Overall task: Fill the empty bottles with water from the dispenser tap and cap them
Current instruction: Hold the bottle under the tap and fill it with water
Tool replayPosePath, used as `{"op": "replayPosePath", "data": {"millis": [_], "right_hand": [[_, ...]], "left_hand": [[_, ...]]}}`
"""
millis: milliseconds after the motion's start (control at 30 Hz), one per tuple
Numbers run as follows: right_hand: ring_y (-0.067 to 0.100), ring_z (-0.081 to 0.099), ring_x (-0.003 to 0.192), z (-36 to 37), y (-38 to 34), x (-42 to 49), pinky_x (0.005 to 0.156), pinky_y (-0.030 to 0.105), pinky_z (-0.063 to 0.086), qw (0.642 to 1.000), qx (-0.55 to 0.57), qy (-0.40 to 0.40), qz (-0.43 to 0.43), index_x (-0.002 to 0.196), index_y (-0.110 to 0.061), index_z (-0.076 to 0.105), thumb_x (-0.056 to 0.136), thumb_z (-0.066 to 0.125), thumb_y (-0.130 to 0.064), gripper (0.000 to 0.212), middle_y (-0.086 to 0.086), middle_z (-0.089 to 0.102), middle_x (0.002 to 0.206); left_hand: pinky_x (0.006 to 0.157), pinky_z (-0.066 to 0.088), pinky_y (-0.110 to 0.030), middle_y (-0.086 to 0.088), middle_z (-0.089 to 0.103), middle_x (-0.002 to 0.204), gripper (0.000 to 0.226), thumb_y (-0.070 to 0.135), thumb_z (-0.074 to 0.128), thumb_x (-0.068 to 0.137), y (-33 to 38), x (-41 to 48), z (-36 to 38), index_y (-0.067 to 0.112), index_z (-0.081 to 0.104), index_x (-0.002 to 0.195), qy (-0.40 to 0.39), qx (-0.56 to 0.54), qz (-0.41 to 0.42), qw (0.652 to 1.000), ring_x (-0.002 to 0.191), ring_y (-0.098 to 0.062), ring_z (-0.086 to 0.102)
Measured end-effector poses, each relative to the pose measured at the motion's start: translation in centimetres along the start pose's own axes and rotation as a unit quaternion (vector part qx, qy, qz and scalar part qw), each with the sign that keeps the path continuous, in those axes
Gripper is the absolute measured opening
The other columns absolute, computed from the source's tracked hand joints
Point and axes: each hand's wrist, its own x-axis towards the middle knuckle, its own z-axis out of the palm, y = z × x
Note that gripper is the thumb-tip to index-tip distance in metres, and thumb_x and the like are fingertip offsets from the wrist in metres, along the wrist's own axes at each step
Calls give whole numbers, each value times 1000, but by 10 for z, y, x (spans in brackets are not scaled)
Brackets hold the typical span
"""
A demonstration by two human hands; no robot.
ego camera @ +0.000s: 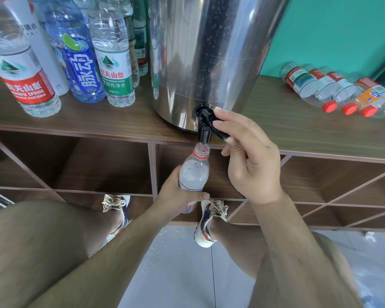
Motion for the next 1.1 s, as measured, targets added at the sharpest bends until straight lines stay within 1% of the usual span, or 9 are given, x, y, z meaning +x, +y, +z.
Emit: {"op": "replayPosePath", "data": {"millis": [133,300,333,467,667,700,833,967,1100], "right_hand": [[12,66,90,0,0,0,72,32,57,1000,-1,-2,3,124,-4,70,90,44,25,52,8,63,141],[10,65,91,-2,-2,1,73,32,57,1000,-6,-6,5,123,-3,70,90,44,25,50,8,63,140],[10,66,92,-2,-2,1,73,32,57,1000,-6,-6,5,123,-3,70,91,44,25,50,8,63,140],[12,66,85,-1,-2,1,70,34,58,1000,-7,-7,7,123,-3,70,93,45,22,47,7,63,141],[6,64,86,-1,-2,1,71,31,56,1000,-6,-6,7,122,-3,70,93,45,22,46,6,62,140],[6,63,85,-1,-2,1,71,30,56,1000,-7,-6,7,122,-3,70,94,45,22,46,6,62,140],[4,63,85,-1,-1,1,72,28,55,1000,-6,-4,8,122,-3,70,94,45,21,44,6,62,141],[2,62,85,-1,0,0,73,28,54,1000,-4,-2,7,122,-3,70,94,45,21,45,6,63,140],[5,62,83,0,1,-1,72,29,55,1000,-1,-1,8,124,-6,69,91,45,23,50,4,62,141]], "left_hand": [[82,47,-23,16,57,118,80,14,93,70,1,0,1,40,43,126,0,2,-2,1000,105,-9,56],[96,52,-34,11,59,123,82,13,94,69,0,0,1,40,44,129,1,2,-3,1000,114,-16,57],[96,52,-34,10,59,124,82,14,94,69,-1,0,1,40,45,129,1,3,-3,1000,115,-17,57],[78,49,-19,13,58,121,79,13,93,70,-1,1,0,41,44,126,-4,-2,-2,1000,109,-13,58],[78,49,-19,13,59,122,80,14,93,70,-2,1,1,41,45,128,-5,-1,-1,1000,110,-14,58],[79,49,-20,13,59,122,80,14,93,71,-2,1,1,42,44,128,-4,0,-1,1000,110,-14,58],[94,51,-31,12,59,124,82,14,93,70,-3,2,1,42,44,130,-2,1,-3,1000,115,-17,58],[96,50,-33,12,59,125,83,14,93,70,-3,2,1,42,44,131,-6,-2,-4,1000,117,-18,57],[98,50,-33,12,58,126,84,15,93,71,-4,2,1,41,43,133,-8,8,-6,1000,119,-18,56]]}}
